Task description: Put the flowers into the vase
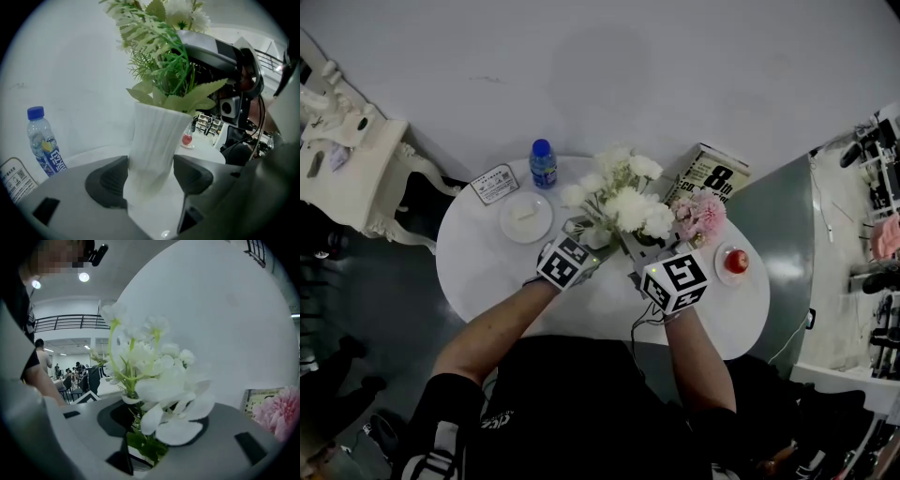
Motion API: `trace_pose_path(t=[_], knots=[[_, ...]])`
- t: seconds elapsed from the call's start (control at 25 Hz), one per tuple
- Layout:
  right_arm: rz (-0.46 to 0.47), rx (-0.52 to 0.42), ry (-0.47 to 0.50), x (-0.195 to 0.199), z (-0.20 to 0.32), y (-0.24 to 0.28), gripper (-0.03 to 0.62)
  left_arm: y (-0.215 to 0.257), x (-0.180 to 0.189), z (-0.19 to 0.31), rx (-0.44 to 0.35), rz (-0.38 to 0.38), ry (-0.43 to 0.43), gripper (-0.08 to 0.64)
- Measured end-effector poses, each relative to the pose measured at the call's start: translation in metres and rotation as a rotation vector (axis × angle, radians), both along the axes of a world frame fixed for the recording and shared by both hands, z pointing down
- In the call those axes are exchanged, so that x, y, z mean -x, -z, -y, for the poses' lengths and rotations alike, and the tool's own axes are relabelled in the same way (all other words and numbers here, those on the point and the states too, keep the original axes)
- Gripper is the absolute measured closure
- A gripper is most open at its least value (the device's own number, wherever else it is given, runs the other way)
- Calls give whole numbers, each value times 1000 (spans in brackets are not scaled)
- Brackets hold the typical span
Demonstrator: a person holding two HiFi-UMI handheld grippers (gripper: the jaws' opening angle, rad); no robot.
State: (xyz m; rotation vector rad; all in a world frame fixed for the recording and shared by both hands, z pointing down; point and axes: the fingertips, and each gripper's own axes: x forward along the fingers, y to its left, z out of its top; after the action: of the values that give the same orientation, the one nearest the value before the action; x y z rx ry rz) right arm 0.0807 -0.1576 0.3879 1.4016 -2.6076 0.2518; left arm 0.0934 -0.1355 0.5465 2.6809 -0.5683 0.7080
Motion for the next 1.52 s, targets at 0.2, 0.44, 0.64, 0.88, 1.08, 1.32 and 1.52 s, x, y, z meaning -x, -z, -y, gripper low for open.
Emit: trace_pose_path(t=[0.2,0.44,0.64,0.88,1.08,1.32,1.52], knots=[[-38,-10,-22,-1,-4,0,401,-2,-3,-2,3,-11,-4,259],[-70,-8,-58,-8,-9,-2,371,-4,-1,-1,-4,7,1,259],[-66,4,-90,-14,-15,-5,347,-8,0,-2,1,11,0,259],[-66,20,-110,-14,-23,-10,328,-7,1,-1,-4,15,3,259],[-78,42,-141,-20,-27,-16,325,-9,2,-1,-3,16,2,259],[-70,74,-144,-22,-39,-27,325,-7,3,-3,-5,17,3,259],[-58,87,-148,-24,-44,-32,325,-4,-5,-12,40,-54,-3,259]])
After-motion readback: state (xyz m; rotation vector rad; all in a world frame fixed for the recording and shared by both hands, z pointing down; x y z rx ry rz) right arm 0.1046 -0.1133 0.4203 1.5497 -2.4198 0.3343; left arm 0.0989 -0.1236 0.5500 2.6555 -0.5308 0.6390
